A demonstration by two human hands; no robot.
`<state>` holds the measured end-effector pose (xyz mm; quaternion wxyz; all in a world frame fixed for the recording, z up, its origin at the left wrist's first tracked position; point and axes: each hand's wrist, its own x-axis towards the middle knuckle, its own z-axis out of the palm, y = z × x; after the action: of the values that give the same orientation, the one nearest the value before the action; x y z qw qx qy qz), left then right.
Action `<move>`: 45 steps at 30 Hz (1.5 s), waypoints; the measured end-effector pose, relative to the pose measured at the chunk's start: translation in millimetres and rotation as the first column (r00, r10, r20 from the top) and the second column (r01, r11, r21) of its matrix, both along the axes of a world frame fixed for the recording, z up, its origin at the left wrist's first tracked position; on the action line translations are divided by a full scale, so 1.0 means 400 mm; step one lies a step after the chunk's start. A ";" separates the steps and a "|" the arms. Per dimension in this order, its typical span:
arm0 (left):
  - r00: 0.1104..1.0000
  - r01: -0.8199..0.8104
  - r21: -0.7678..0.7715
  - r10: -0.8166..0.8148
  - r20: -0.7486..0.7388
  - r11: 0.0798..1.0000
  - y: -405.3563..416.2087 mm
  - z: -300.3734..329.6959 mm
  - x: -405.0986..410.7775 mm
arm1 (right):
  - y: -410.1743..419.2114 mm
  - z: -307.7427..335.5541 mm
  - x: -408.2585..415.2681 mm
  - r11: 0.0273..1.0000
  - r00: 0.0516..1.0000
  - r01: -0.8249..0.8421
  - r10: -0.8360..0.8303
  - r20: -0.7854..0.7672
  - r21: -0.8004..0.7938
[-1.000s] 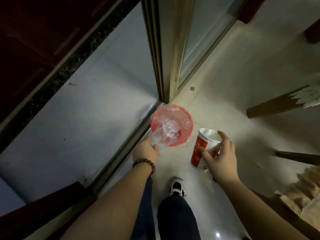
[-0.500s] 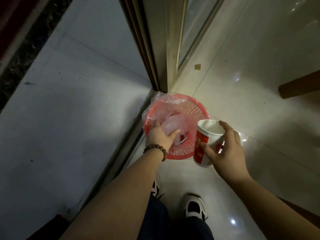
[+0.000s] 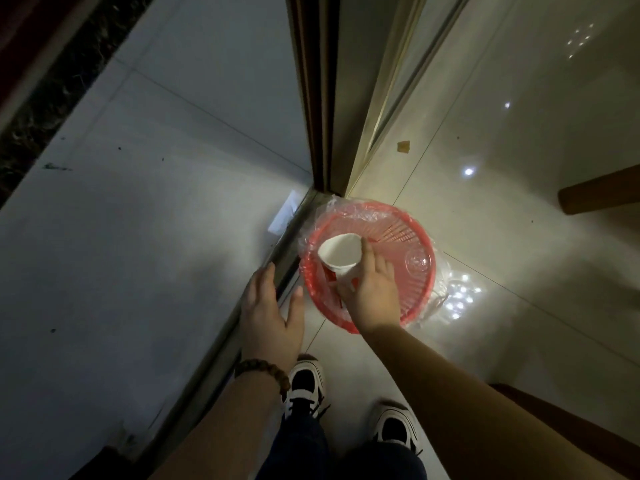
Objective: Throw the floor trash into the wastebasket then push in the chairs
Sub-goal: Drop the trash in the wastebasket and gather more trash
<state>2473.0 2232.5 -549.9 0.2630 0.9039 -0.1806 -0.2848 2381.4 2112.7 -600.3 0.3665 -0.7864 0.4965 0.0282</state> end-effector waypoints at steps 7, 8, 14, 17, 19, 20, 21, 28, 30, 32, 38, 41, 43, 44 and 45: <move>0.998 0.057 -0.006 -0.057 0.023 0.998 0.028 -0.053 0.032 | 0.017 -0.115 0.039 0.984 0.995 0.093 -0.095 0.006 0.149; 0.998 0.064 0.000 -0.064 0.016 0.998 0.027 -0.054 0.034 | 0.018 -0.115 0.039 0.981 0.994 0.100 -0.105 0.023 0.168; 0.997 0.075 0.045 -0.075 0.001 0.996 0.006 0.008 0.039 | 0.013 -0.015 0.005 0.992 0.994 0.076 -0.084 0.074 0.099; 0.995 0.094 0.051 -0.095 0.021 0.994 -0.018 0.096 0.027 | -0.008 0.094 -0.023 0.998 0.996 0.055 -0.056 0.065 0.022; 0.991 0.122 0.049 -0.125 0.045 0.991 -0.035 0.175 0.017 | -0.023 0.189 -0.042 0.999 0.998 0.028 -0.026 0.065 -0.030; 0.988 0.140 0.053 -0.142 0.052 0.989 -0.044 0.216 0.011 | -0.031 0.239 -0.051 0.998 0.998 0.017 -0.014 0.061 -0.057; 0.984 0.162 0.060 -0.166 0.060 0.985 -0.054 0.263 0.003 | -0.038 0.294 -0.063 0.996 0.998 0.006 -0.002 0.055 -0.084; 0.910 0.366 0.093 -0.377 0.175 0.926 -0.112 0.628 -0.065 | -0.059 0.707 -0.144 0.974 1.000 -0.024 0.026 0.009 -0.225; 0.896 0.395 0.075 -0.402 0.192 0.916 -0.122 0.734 -0.086 | -0.063 0.826 -0.173 0.968 1.000 0.000 -0.003 -0.009 -0.252; 0.889 0.408 0.055 -0.410 0.203 0.911 -0.128 0.834 -0.101 | -0.063 0.939 -0.205 0.961 0.999 0.025 -0.030 -0.015 -0.277; 0.815 0.531 -0.005 -0.509 0.276 0.847 -0.120 1.076 -0.143 | -0.009 1.220 -0.325 0.941 0.994 0.096 -0.109 -0.020 -0.323; 0.755 0.614 -0.026 -0.577 0.311 0.789 -0.134 1.141 -0.162 | 0.029 1.293 -0.370 0.928 0.985 0.148 -0.169 -0.031 -0.342; 0.713 0.668 -0.038 -0.625 0.319 0.743 -0.151 1.165 -0.184 | 0.052 1.320 -0.398 0.910 0.972 0.209 -0.232 -0.022 -0.358; 0.689 0.696 -0.038 -0.652 0.316 0.717 -0.161 1.174 -0.199 | 0.064 1.329 -0.411 0.901 0.963 0.245 -0.268 -0.015 -0.359; 0.663 0.724 -0.035 -0.680 0.314 0.689 -0.170 1.179 -0.215 | 0.077 1.337 -0.424 0.891 0.952 0.283 -0.306 -0.009 -0.355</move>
<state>2387.0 2164.5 -78.3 0.1747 0.7705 -0.5723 -0.2199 2211.9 2143.3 -65.5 0.2047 -0.7531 0.6187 -0.0906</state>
